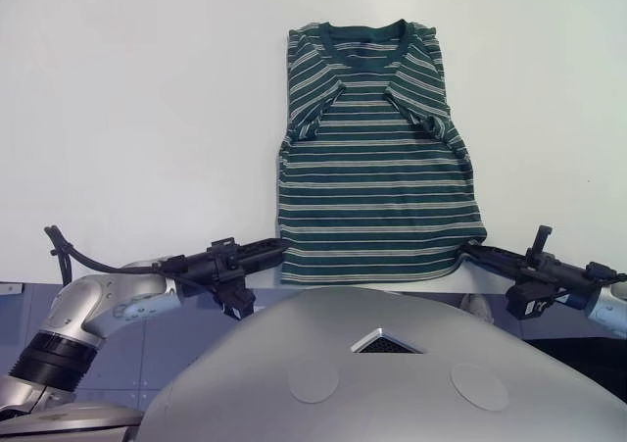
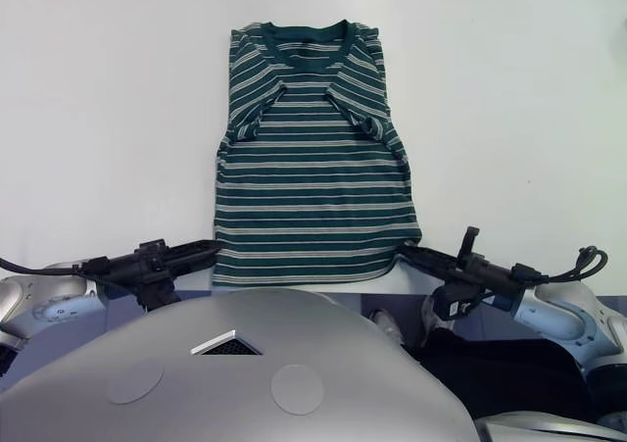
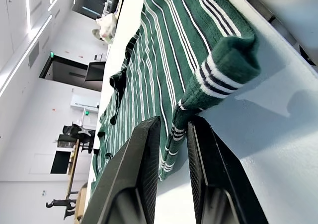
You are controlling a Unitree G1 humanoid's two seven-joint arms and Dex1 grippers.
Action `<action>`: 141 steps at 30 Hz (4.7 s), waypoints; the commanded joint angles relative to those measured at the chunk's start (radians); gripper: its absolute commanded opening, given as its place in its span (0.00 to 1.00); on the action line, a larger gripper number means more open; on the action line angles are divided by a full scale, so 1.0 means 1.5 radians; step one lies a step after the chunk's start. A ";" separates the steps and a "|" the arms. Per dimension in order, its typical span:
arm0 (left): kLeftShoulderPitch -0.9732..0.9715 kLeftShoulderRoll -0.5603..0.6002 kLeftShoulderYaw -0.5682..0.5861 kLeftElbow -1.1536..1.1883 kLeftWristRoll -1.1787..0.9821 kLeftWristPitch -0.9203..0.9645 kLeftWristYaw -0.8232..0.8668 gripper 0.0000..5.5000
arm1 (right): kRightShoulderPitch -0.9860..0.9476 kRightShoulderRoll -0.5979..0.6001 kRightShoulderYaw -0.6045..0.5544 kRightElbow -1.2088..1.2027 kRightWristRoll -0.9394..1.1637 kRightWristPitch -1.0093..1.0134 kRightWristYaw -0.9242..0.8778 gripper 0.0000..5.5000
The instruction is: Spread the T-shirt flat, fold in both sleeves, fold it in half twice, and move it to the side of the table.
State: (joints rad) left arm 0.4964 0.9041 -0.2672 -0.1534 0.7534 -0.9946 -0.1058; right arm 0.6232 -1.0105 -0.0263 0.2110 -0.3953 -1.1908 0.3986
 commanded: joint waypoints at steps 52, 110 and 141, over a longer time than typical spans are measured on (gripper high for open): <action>0.033 0.144 0.120 -0.261 -0.242 0.216 -0.521 0.59 | 0.016 0.079 0.017 -0.097 0.033 0.100 -0.041 0.00; -0.136 0.046 -0.137 -0.162 -0.140 0.277 -0.545 0.00 | 0.004 0.094 0.029 -0.106 0.050 0.120 -0.015 0.00; -0.650 0.082 -0.030 -0.064 -0.989 1.050 -0.922 0.00 | -0.699 -0.153 0.150 -0.359 0.743 1.153 0.711 0.00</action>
State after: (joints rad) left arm -0.3908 1.0908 -0.2969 -0.3683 -0.8030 0.5619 -1.5177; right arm -0.3243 -1.3224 0.1240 -0.4472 0.8160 0.5278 1.4670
